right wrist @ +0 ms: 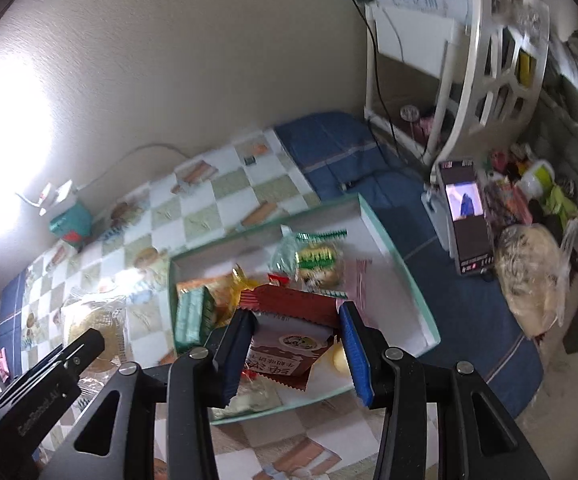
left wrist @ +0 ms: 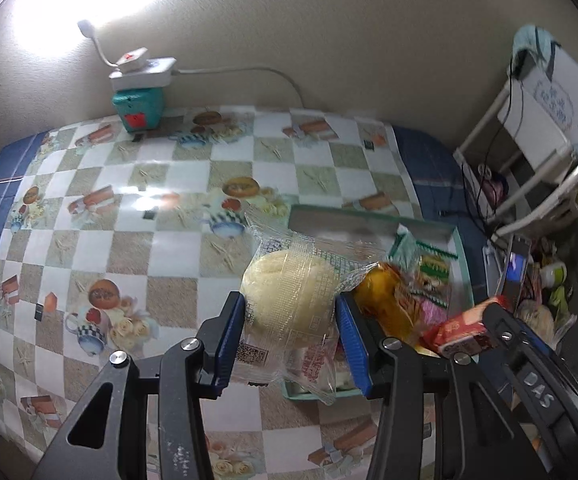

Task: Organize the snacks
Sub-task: 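Carry the milk packet into the tray and open the right tool while the left tool releases the bun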

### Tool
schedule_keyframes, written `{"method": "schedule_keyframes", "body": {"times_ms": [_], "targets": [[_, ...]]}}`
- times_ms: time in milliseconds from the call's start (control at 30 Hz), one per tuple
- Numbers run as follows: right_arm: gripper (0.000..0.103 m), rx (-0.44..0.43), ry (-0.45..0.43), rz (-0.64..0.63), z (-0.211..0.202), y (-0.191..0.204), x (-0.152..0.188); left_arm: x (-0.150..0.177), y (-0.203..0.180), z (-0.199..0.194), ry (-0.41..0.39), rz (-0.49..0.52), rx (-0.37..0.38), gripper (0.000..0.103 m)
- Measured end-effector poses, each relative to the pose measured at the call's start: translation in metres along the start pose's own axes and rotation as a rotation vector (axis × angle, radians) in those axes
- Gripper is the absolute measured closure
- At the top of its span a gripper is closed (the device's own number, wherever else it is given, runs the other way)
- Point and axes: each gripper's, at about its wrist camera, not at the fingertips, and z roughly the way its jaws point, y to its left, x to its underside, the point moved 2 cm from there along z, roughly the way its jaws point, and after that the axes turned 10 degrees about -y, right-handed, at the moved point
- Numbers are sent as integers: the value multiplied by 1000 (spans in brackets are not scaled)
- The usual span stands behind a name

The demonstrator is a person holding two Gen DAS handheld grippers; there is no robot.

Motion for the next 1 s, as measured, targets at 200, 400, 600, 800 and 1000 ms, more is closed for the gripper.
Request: {"method": "schedule_keyframes", "body": {"times_ms": [200, 400, 600, 800, 1000], "targets": [[56, 39, 126, 1, 41, -13, 23, 14, -16, 24, 78, 34, 1, 54], [56, 52, 185, 6, 62, -18, 34, 31, -29, 46, 158, 66, -3, 54], [55, 47, 203, -2, 67, -15, 37, 37, -37, 48, 176, 86, 3, 54], [55, 50, 215, -2, 69, -15, 39, 37, -34, 50, 191, 68, 7, 53], [54, 50, 223, -4, 73, -14, 40, 36, -30, 52, 194, 43, 16, 44]]}}
